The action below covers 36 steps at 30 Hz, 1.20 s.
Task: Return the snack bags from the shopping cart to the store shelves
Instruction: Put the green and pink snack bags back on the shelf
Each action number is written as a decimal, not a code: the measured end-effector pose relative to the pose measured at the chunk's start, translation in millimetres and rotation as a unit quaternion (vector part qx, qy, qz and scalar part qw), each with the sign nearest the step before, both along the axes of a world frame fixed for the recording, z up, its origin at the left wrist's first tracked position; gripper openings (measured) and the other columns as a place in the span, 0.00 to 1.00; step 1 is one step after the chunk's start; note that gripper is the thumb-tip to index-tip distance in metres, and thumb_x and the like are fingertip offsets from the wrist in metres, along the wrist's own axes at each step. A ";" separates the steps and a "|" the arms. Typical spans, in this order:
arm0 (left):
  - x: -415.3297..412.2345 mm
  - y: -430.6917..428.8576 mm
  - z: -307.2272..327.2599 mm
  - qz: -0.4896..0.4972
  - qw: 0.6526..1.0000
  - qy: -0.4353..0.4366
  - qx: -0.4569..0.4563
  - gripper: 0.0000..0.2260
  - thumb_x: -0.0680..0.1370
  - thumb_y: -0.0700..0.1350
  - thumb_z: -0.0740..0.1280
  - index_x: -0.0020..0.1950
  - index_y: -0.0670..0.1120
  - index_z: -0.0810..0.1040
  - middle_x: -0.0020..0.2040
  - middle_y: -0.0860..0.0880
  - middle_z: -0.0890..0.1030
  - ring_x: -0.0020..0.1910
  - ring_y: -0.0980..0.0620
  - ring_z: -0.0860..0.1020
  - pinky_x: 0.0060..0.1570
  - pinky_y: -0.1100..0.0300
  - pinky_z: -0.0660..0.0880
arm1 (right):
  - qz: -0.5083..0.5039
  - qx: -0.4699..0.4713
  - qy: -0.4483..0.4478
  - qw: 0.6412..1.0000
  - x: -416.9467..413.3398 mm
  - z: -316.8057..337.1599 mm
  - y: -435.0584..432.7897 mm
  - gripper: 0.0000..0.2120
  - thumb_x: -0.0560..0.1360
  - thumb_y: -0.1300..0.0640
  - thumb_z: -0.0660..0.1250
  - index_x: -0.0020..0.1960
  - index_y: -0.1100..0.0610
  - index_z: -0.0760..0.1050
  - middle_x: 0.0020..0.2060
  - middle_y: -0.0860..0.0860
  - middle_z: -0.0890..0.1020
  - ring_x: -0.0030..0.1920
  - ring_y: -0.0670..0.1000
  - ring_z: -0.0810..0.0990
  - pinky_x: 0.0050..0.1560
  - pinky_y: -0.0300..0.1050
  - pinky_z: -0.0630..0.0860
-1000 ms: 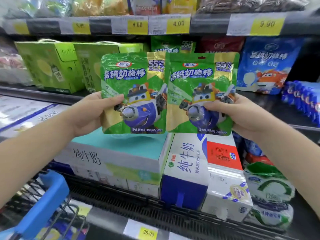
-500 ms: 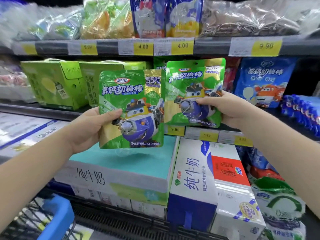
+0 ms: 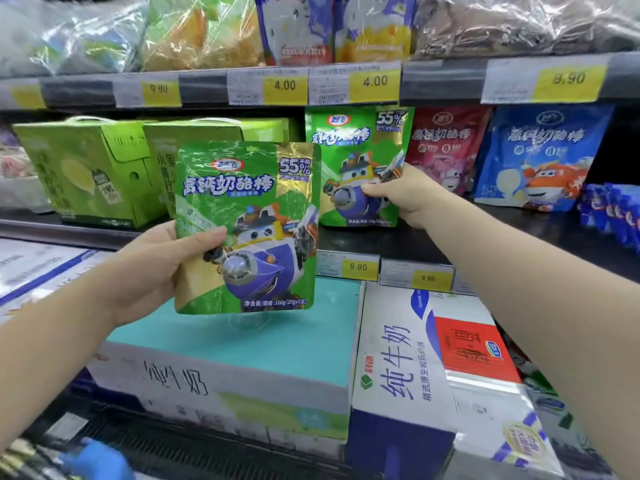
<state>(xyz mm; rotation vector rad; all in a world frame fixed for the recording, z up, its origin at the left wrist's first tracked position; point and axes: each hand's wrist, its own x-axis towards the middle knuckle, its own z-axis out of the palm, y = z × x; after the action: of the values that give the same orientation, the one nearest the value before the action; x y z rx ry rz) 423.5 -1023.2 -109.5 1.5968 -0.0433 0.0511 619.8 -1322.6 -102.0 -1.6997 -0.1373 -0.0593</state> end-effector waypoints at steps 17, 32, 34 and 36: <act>7.9 2.4 7.3 -0.010 1.000 -0.004 0.019 0.05 0.77 0.45 0.66 0.48 0.44 0.78 0.31 0.51 0.82 0.26 0.57 0.78 0.25 0.65 0.75 | -0.070 -0.060 -0.085 0.992 23.6 -24.1 26.6 0.25 0.72 0.56 0.78 0.66 0.59 0.76 0.58 0.52 0.83 0.58 0.53 0.82 0.64 0.50 0.78; 42.7 -38.1 16.5 -0.055 0.998 -0.012 0.013 0.12 0.78 0.46 0.67 0.59 0.41 0.77 0.34 0.50 0.83 0.27 0.56 0.79 0.26 0.65 0.75 | -0.076 -0.065 -0.070 0.993 3.3 -29.8 -9.9 0.27 0.75 0.52 0.76 0.70 0.59 0.73 0.57 0.53 0.82 0.59 0.52 0.81 0.66 0.51 0.77; 49.9 -44.1 18.2 -0.057 0.998 -0.005 0.020 0.19 0.76 0.48 0.69 0.64 0.41 0.75 0.40 0.49 0.85 0.32 0.55 0.81 0.34 0.61 0.79 | -0.096 -0.062 -0.081 0.990 -4.5 -25.5 -19.2 0.24 0.76 0.48 0.75 0.67 0.56 0.75 0.55 0.50 0.83 0.59 0.50 0.82 0.66 0.52 0.77; 59.9 -50.6 16.7 -0.063 0.998 -0.003 0.015 0.18 0.77 0.48 0.69 0.64 0.42 0.74 0.43 0.49 0.85 0.35 0.54 0.82 0.38 0.59 0.81 | -0.100 -0.051 -0.092 0.989 -16.9 -15.9 -22.4 0.17 0.77 0.44 0.71 0.60 0.53 0.79 0.52 0.48 0.84 0.57 0.48 0.82 0.65 0.52 0.79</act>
<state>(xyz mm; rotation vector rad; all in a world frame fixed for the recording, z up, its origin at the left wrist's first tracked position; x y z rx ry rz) 483.5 -1073.8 -92.8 1.6214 -0.1501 -0.0424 602.9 -1345.0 -117.9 -1.8051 -0.1088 -0.3641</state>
